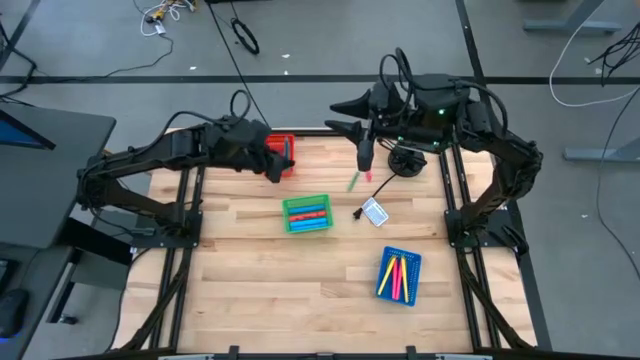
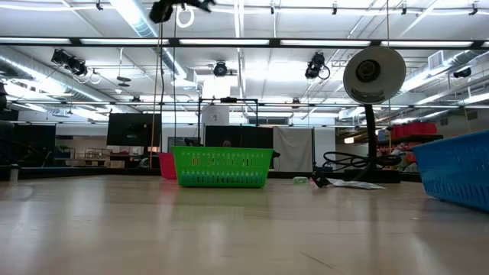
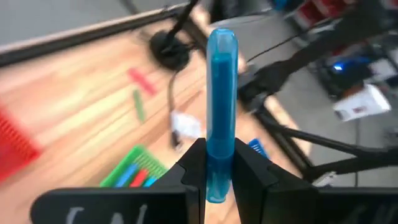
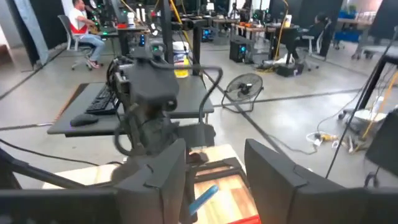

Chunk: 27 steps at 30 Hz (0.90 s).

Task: Pick & Place Markers
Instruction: Put the small blue pen into the red bin

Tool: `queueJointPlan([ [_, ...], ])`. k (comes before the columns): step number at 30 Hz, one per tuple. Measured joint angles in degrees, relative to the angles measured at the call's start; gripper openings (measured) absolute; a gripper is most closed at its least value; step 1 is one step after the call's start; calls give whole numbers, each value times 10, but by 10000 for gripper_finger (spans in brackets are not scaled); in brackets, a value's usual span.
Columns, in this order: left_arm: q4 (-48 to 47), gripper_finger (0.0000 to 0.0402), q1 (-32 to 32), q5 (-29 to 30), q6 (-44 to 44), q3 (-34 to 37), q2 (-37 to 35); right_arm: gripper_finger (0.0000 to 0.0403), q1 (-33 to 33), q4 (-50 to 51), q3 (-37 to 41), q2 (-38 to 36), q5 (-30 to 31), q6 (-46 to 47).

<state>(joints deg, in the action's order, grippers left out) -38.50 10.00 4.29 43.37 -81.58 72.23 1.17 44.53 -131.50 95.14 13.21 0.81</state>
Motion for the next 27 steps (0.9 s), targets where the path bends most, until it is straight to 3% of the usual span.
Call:
queueJointPlan([
  [13, -219, 53, 27, -30, 118, 0, 0, 162, 14, -5, 0, -4, 33, -70],
  [19, -266, 53, 42, -45, 140, 0, 2, 162, 20, -5, 0, -4, 39, -87],
  [27, -278, 53, 143, -145, 83, 0, 55, 162, 20, -9, 0, -4, 39, -88],
])
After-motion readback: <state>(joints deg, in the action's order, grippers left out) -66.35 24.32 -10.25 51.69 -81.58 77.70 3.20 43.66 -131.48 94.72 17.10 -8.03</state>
